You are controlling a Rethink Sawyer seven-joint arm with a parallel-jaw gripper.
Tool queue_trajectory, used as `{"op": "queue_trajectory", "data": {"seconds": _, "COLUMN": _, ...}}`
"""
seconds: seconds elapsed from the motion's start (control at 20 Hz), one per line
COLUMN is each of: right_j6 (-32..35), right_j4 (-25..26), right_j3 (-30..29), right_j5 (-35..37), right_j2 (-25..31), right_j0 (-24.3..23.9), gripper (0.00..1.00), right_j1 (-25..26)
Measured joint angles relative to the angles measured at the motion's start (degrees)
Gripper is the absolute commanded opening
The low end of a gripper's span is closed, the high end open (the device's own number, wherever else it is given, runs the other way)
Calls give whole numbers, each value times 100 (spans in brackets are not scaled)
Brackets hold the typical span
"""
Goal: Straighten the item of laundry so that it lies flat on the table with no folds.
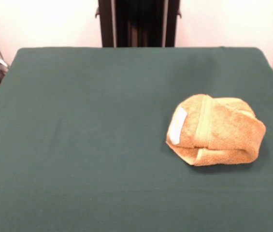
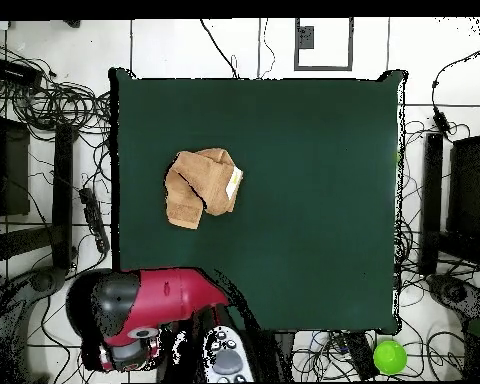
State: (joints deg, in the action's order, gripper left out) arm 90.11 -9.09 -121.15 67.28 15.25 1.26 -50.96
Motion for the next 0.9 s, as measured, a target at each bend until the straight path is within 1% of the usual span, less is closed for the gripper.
{"op": "queue_trajectory", "data": {"seconds": 0.2, "right_j6": 2, "right_j4": -148, "right_j3": 3, "right_j5": -153, "right_j2": -13, "right_j0": 246, "gripper": 100, "right_j1": 182}}
{"op": "queue_trajectory", "data": {"seconds": 0.45, "right_j6": 159, "right_j4": -170, "right_j3": 100, "right_j5": -153, "right_j2": -203, "right_j0": 539, "gripper": 100, "right_j1": 420}}
{"op": "queue_trajectory", "data": {"seconds": 0.6, "right_j6": 534, "right_j4": -172, "right_j3": 260, "right_j5": -154, "right_j2": -463, "right_j0": 709, "gripper": 100, "right_j1": 720}}
{"op": "queue_trajectory", "data": {"seconds": 0.85, "right_j6": 1197, "right_j4": -173, "right_j3": 555, "right_j5": -243, "right_j2": -840, "right_j0": 852, "gripper": 100, "right_j1": 1188}}
{"op": "queue_trajectory", "data": {"seconds": 0.9, "right_j6": 1528, "right_j4": -183, "right_j3": 700, "right_j5": -317, "right_j2": -991, "right_j0": 898, "gripper": 100, "right_j1": 1402}}
